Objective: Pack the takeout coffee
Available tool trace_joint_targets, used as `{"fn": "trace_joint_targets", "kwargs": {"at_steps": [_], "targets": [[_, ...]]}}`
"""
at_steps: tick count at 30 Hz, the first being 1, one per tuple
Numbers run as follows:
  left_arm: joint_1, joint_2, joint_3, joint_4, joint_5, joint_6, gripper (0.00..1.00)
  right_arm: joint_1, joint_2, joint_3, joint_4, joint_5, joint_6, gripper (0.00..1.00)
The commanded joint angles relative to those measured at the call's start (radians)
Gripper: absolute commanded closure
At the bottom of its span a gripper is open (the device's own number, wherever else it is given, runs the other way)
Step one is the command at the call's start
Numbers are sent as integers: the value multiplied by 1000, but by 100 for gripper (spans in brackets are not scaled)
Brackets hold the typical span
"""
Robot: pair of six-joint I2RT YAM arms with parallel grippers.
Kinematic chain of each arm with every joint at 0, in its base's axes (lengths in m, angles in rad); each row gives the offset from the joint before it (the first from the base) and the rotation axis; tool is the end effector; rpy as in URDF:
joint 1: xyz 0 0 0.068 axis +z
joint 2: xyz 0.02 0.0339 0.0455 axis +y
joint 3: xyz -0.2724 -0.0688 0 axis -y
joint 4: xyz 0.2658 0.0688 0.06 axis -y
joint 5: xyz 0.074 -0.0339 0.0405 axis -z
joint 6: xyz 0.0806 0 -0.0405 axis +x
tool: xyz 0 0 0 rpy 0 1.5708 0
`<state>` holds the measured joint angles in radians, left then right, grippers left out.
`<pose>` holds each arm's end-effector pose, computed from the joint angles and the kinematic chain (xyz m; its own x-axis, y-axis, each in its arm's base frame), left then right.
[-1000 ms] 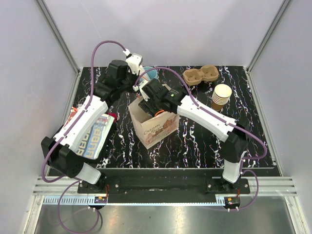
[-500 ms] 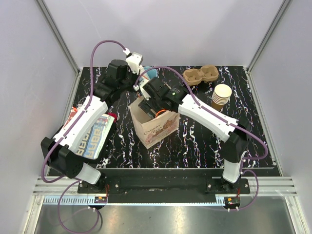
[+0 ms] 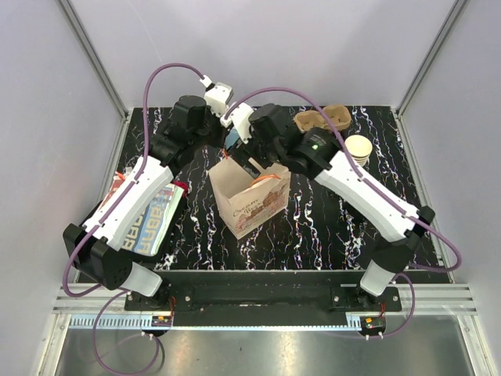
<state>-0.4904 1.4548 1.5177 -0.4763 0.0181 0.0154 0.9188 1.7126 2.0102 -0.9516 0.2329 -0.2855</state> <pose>0.3447 -0.1857 0.3986 -0.3469 0.2026 -0.9158 0.4909 0.8712 0.0068 0.2672 0.3194 0.4257 -0.1677 -0.6713 -0.7220 -0.7394 0.5700 -0.3583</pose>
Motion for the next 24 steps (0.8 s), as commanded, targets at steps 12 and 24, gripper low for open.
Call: {"fn": "trace_joint_targets", "kwargs": {"at_steps": [12, 24], "targets": [[-1, -19, 41, 34, 28, -12, 83, 6, -152, 73, -18, -109, -58, 8], [-2, -27, 48, 31, 32, -12, 83, 6, -280, 44, -104, -218, -161, 7]]}}
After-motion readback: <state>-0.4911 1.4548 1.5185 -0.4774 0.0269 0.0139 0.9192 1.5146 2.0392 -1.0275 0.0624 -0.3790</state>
